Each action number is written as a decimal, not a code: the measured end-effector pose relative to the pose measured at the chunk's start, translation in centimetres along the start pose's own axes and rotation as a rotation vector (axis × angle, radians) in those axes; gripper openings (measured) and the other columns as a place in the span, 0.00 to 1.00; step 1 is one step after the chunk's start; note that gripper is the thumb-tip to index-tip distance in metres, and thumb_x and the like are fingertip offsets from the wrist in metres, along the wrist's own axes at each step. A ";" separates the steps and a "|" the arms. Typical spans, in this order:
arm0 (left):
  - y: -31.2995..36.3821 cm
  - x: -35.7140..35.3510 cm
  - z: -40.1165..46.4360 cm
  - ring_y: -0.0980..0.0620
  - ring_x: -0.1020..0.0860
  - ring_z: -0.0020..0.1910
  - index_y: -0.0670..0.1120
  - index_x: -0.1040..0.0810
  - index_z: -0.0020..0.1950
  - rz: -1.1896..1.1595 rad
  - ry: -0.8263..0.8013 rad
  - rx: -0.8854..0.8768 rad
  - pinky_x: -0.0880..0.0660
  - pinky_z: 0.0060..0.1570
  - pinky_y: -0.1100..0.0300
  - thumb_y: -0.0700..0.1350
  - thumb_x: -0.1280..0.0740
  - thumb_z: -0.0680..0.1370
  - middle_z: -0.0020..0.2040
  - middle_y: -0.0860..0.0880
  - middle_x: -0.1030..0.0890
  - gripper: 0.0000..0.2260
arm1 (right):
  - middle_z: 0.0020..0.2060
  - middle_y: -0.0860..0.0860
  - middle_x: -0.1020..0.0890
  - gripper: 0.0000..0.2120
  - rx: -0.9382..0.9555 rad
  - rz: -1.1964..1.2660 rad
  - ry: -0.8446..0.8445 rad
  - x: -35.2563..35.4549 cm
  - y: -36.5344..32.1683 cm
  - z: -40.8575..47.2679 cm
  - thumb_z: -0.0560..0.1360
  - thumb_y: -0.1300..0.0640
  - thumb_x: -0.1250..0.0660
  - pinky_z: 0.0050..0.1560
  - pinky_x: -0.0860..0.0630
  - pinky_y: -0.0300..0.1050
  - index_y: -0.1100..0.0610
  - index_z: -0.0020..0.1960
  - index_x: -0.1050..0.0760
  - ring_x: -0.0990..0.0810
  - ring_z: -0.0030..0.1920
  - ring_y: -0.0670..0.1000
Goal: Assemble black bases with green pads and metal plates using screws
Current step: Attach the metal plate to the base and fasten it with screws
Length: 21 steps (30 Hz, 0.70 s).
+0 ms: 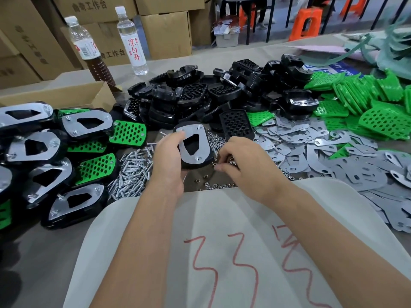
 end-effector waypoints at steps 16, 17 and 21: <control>-0.5 -0.9 -1.0 0.44 0.19 0.44 0.36 0.18 0.57 0.319 -0.332 -0.095 0.24 0.49 0.48 0.38 0.34 0.81 0.47 0.40 0.16 0.08 | 0.39 0.44 0.20 0.04 -0.006 0.338 0.390 0.6 1.2 -0.2 0.77 0.63 0.27 0.42 0.20 0.53 0.57 0.45 0.19 0.18 0.39 0.51; -0.6 -0.9 -1.0 0.44 0.19 0.45 0.36 0.18 0.57 0.317 -0.337 -0.095 0.24 0.50 0.48 0.38 0.34 0.81 0.47 0.40 0.16 0.08 | 0.39 0.45 0.19 0.03 -0.003 0.335 0.393 0.6 1.2 -0.2 0.77 0.63 0.27 0.41 0.20 0.54 0.57 0.45 0.19 0.18 0.39 0.51; -0.8 -0.8 -1.0 0.47 0.19 0.41 0.38 0.18 0.54 0.322 -0.343 -0.091 0.23 0.44 0.51 0.38 0.33 0.81 0.43 0.44 0.16 0.06 | 0.40 0.48 0.20 0.04 0.071 0.297 0.364 1.0 1.4 -0.3 0.77 0.65 0.27 0.42 0.20 0.57 0.58 0.45 0.18 0.19 0.39 0.54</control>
Point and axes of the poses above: each hand's wrist, its own z-axis towards the middle knuckle, its own x-axis out of the back of the hand, y = z × x, the point moved 1 cm from there along z, towards the middle knuckle
